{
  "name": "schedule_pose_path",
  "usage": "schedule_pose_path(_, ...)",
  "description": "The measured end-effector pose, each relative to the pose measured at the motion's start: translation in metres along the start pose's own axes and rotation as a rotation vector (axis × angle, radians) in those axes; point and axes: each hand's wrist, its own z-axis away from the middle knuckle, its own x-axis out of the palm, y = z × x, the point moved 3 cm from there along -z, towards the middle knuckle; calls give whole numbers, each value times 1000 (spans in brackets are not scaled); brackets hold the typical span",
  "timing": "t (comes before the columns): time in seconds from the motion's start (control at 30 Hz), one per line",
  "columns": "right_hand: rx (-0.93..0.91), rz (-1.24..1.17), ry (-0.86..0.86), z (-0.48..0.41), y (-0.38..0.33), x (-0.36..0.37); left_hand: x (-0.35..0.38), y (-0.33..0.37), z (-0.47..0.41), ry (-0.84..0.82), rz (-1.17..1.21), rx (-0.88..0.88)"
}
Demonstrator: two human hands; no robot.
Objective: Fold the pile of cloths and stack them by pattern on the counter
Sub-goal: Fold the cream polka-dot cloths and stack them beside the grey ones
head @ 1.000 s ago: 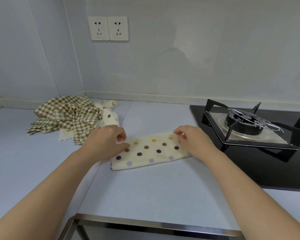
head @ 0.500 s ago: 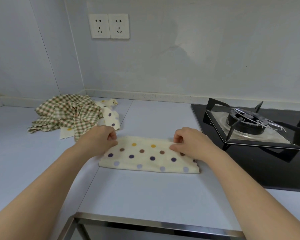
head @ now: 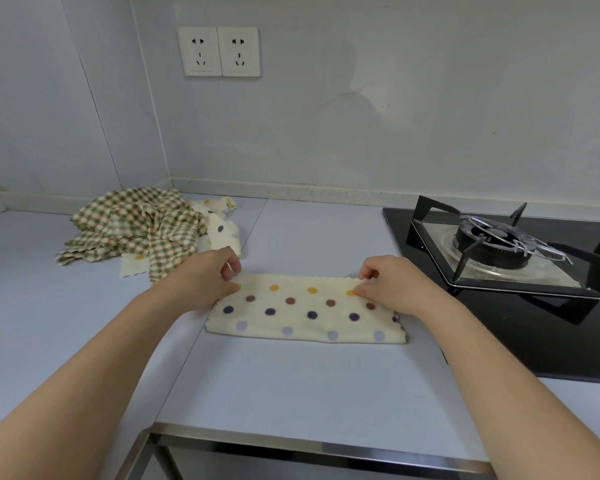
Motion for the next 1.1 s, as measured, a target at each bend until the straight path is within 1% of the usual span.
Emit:
schedule_pose_path(0.1,-15,-13,15,0,0,-2,2,-1,0,-9,13,-11)
schedule_pose_path(0.27,-23,-19,37,1,2,-4,-1,2,1,42,-16,22)
schedule_pose_path(0.37,-25,23,27,1,2,-2,0,6,3,94,1,96)
schedule_pose_path(0.43,-23,51,12,0,2,-1,3,7,3,62,20,157)
schedule_pose_path(0.53,-21,75,1,0,2,0,11,7,1,-20,33,152)
schedule_pose_path(0.67,-29,77,14,1,0,-3,11,8,0,-39,11,104)
schedule_pose_path(0.77,-34,58,-1,3,-1,-5,9,9,1,-45,62,132)
schedule_pose_path(1.0,-54,-79,17,9,-3,-12,4,6,5,24,180,115)
schedule_pose_path(1.1,-54,-90,15,9,-2,-13,1,6,7,103,219,107)
